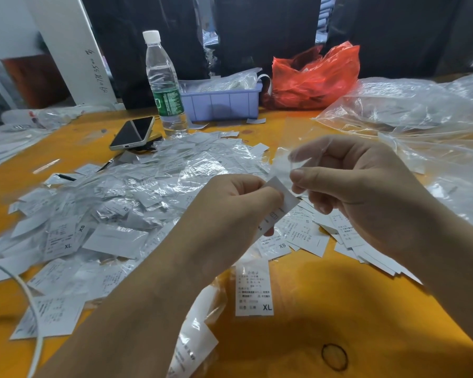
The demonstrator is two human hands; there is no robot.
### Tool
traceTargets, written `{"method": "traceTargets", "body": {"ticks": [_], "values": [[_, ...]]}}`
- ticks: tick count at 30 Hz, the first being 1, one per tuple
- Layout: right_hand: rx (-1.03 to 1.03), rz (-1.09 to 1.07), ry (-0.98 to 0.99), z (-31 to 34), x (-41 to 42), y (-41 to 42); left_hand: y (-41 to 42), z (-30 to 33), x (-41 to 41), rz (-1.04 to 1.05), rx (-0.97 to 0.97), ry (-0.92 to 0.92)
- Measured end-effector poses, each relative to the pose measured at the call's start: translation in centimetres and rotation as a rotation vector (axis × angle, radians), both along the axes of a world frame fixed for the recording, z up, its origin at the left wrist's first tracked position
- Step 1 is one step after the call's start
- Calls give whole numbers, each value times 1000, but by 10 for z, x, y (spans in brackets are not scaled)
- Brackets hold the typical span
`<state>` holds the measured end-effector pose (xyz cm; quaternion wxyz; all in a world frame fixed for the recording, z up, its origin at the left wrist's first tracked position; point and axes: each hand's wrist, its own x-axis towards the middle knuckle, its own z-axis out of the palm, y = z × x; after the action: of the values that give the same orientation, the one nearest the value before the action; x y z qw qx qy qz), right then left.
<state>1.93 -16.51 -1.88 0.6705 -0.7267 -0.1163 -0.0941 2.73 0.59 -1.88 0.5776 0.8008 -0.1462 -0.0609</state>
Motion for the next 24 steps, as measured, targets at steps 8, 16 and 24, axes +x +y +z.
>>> {"method": "traceTargets", "body": {"ticks": [8,16,24], "values": [[-77,54,19,2,-1,0,1,0,3,20,-100,64],[-10,63,115,-1,-1,4,1,-3,4,23,-117,37],[85,-71,135,2,3,-2,6,-1,9,68,-198,116]]}}
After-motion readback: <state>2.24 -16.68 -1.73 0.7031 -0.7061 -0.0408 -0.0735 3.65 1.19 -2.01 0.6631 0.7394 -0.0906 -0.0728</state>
